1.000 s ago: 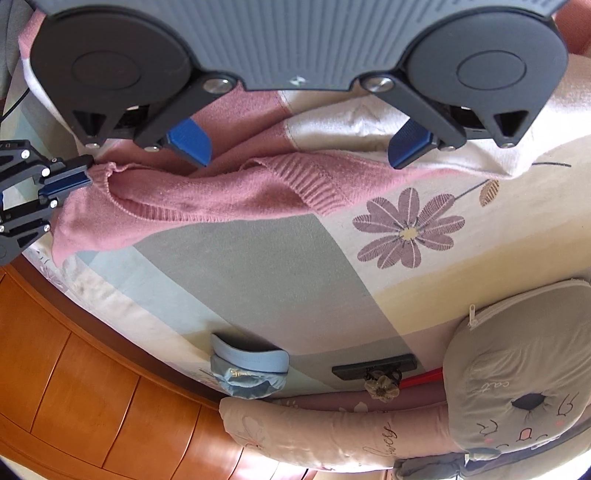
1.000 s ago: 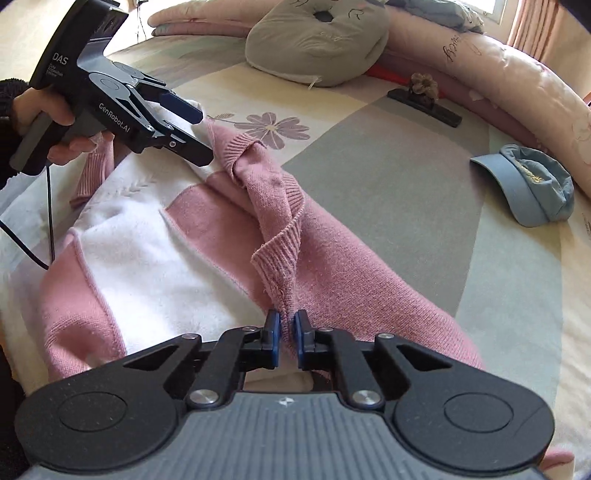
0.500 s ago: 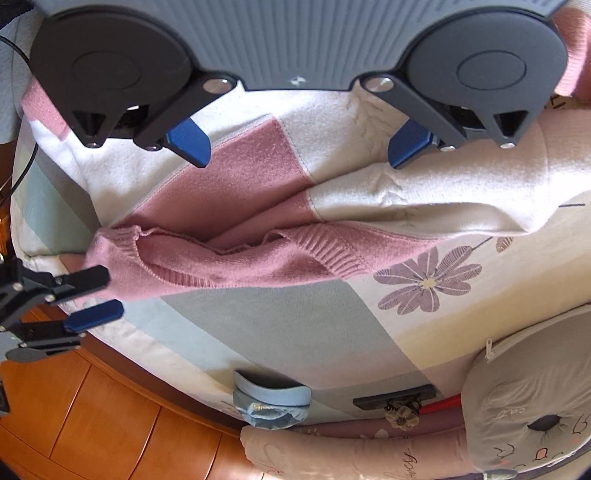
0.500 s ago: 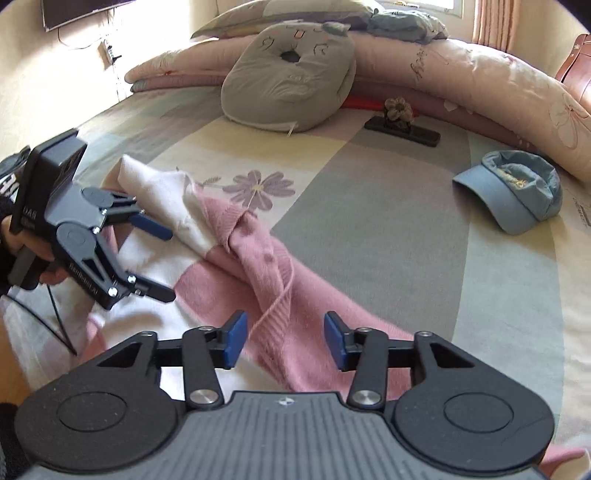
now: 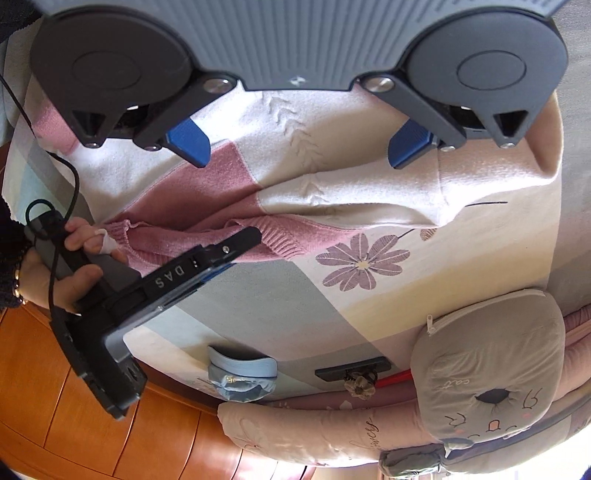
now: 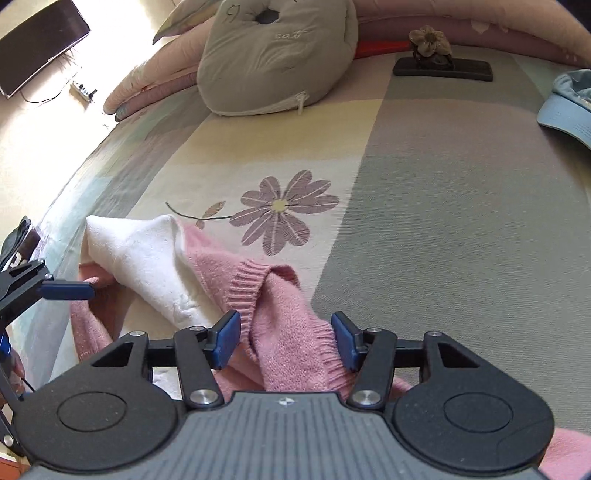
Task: Fold clothes
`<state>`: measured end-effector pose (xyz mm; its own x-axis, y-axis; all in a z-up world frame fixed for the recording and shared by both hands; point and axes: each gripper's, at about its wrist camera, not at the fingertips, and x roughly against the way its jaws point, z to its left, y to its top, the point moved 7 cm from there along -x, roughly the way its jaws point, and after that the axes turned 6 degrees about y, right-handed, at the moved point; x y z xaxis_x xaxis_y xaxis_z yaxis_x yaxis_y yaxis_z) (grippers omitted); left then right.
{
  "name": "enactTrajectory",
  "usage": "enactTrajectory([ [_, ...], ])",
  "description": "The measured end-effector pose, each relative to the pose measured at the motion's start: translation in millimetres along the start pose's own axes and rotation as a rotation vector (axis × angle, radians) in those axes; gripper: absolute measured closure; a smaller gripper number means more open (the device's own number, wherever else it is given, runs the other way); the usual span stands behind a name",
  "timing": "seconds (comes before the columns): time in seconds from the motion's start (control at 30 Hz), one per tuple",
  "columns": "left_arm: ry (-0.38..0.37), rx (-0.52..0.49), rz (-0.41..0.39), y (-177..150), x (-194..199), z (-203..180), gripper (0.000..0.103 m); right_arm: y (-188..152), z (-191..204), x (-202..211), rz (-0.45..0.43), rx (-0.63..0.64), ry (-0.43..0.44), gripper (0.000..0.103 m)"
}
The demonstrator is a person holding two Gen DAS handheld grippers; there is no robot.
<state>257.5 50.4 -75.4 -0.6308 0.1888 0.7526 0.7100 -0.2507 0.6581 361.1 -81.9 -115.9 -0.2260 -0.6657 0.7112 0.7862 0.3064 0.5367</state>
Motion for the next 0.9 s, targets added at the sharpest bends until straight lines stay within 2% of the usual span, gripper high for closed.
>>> enactTrajectory([
  [0.1, 0.008, 0.005, -0.021, 3.7, 5.8, 4.8, 0.002, -9.5, 25.4, 14.6, -0.029, 0.063, 0.022, 0.039],
  [0.23, 0.005, 0.016, -0.046, 7.9, 11.0, 8.0, 0.002, -25.7, 56.1, 29.3, -0.026, 0.099, 0.111, 0.038],
  [0.4, -0.004, 0.007, -0.048, 6.0, 10.5, 7.9, 0.002, -50.6, 68.3, 27.3, 0.045, 0.164, 0.068, 0.038],
  [0.63, -0.023, 0.024, -0.045, 0.5, 6.6, 8.4, 0.002, -42.9, 45.9, 36.8, 0.011, 0.064, 0.058, 0.038],
  [0.9, -0.046, 0.02, -0.025, -17.4, 7.1, 6.2, 0.002, -21.2, 19.5, -3.6, 0.032, -0.135, 0.172, 0.037],
])
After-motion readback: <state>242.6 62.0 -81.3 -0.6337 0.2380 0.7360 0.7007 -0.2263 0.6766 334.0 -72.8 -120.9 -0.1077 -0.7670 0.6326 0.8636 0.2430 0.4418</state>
